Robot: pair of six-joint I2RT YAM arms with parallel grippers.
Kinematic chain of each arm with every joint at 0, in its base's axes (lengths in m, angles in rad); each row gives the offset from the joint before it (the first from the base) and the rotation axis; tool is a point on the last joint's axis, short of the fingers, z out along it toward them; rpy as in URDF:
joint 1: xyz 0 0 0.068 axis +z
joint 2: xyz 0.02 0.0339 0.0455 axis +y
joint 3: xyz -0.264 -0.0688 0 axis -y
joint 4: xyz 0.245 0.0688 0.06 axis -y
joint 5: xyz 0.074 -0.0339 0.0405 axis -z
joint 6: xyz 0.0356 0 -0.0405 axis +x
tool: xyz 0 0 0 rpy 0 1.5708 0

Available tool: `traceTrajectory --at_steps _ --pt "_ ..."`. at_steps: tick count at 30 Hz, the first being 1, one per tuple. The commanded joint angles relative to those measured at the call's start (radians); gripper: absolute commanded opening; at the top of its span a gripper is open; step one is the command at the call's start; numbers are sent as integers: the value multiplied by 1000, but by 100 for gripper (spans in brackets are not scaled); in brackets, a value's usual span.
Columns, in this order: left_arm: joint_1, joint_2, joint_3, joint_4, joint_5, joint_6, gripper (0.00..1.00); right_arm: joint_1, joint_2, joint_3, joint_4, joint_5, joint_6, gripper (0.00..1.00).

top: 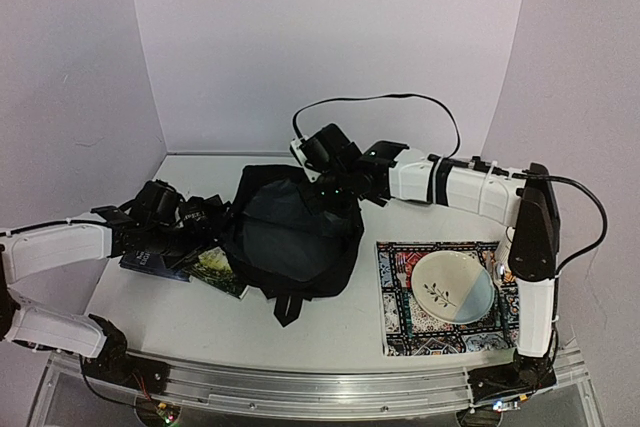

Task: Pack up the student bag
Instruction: Open the largest pocket of the student bag, then pick up the book from the book.

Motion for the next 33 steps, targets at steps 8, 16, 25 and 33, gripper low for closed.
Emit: traceTrajectory --at_steps 8,16,25,33 --pt "54 -118 -229 132 86 -254 81 -9 20 106 -16 -5 37 0" --pt "54 -79 -365 442 107 -396 80 -12 26 131 -16 -45 36 0" --pt "54 83 -316 580 68 -411 69 -13 14 117 -16 -72 33 0" --pt "51 45 -316 627 56 -440 27 -14 4 118 -24 -92 22 0"
